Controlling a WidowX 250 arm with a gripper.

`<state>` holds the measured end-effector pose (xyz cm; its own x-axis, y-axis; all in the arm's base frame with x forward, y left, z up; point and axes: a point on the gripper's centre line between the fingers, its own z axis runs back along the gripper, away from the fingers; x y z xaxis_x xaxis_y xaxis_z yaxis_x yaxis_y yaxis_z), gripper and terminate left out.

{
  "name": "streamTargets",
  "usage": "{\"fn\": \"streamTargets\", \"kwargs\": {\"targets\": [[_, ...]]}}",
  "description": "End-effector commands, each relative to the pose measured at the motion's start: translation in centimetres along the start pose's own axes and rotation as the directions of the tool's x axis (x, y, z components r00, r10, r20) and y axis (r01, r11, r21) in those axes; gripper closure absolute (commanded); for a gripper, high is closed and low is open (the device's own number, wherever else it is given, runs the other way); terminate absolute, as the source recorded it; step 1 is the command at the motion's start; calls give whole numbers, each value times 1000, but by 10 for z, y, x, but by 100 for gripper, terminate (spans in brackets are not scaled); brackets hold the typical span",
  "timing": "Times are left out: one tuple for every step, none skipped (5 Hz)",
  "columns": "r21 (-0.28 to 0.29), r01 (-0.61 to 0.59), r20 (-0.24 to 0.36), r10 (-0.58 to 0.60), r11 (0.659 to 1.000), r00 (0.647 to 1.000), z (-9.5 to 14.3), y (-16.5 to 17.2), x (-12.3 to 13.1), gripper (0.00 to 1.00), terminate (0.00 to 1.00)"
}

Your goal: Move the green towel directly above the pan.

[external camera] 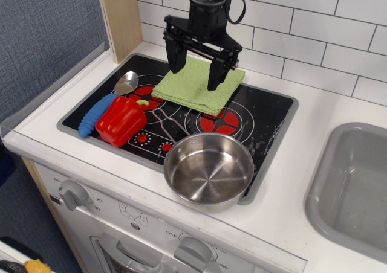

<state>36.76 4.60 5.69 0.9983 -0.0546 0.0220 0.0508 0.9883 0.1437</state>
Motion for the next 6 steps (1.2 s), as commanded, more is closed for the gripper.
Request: {"fn": "streamTargets", "kwargs": {"targets": [[-26,-16,18,17,1000,1000,-11,16,20,0,0],[-36,-18,9,18,999,1000,-19,19,22,0,0],[-44,-7,8,8,999,1000,-27,18,22,0,0],[-56,-11,-4,11,998,1000,-35,17,18,0,0],[-80,0,-22,-2,997,1000,-38,7,15,0,0],[-117,18,-13,-20,993,1000,-35,-7,12,0,0]]}}
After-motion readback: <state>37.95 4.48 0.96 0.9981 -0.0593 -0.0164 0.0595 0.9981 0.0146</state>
